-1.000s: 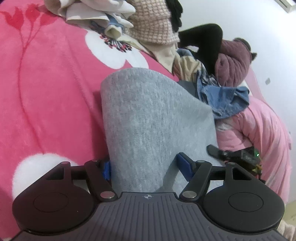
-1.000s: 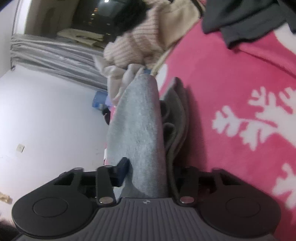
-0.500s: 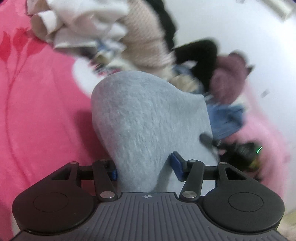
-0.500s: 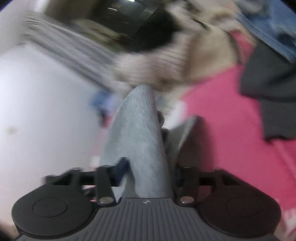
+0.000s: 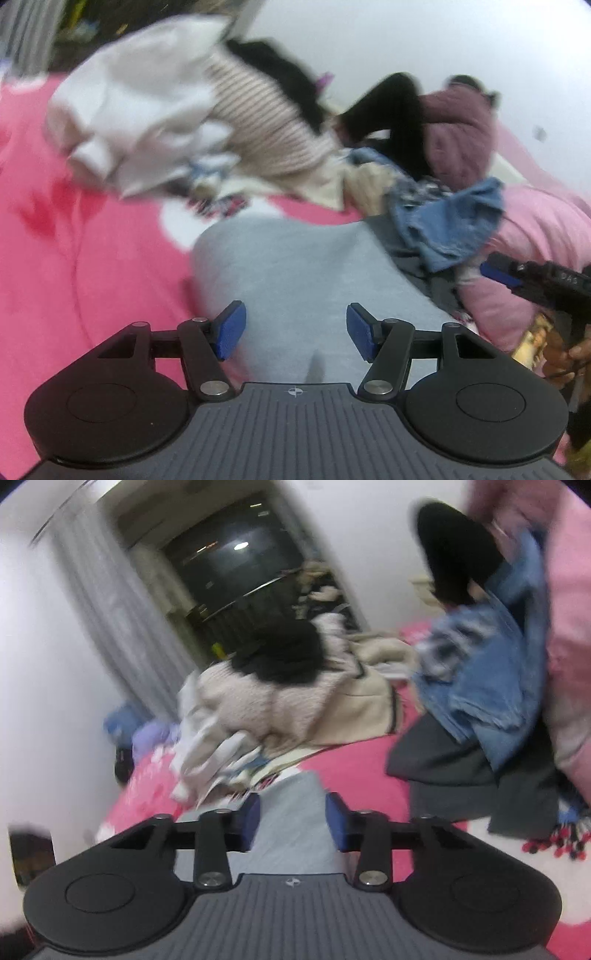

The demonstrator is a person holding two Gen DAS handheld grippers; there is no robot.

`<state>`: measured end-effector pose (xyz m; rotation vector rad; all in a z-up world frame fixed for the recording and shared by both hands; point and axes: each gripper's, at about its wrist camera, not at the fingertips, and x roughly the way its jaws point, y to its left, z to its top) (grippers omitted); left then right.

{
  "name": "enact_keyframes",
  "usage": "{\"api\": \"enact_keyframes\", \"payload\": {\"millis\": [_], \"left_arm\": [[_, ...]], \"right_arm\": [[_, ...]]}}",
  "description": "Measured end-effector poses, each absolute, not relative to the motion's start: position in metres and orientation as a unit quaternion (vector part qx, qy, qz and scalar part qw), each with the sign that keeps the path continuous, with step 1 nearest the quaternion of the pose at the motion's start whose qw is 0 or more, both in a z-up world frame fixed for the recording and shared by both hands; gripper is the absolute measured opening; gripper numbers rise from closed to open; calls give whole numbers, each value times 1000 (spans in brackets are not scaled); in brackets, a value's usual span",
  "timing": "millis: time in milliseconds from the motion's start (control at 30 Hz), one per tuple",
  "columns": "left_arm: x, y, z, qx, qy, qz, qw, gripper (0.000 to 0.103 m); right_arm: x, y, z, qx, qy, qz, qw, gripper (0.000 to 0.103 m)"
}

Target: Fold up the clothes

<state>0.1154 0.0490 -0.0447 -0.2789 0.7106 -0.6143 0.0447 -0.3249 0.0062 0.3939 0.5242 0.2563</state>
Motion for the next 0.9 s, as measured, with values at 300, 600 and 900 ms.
{"api": "enact_keyframes", "payload": {"millis": [300, 600, 900], "left_arm": [[82, 26, -27, -99, 334, -351, 869, 61], [22, -61, -37, 225, 276, -413, 838, 72], [20, -124, -92, 513, 225, -359, 747, 72]], "right_arm": [[18, -341, -28, 373, 267, 87, 884, 45], [-14, -371, -82, 508, 290, 32, 810, 55], [-18, -386, -99, 532, 270, 27, 802, 60]]}}
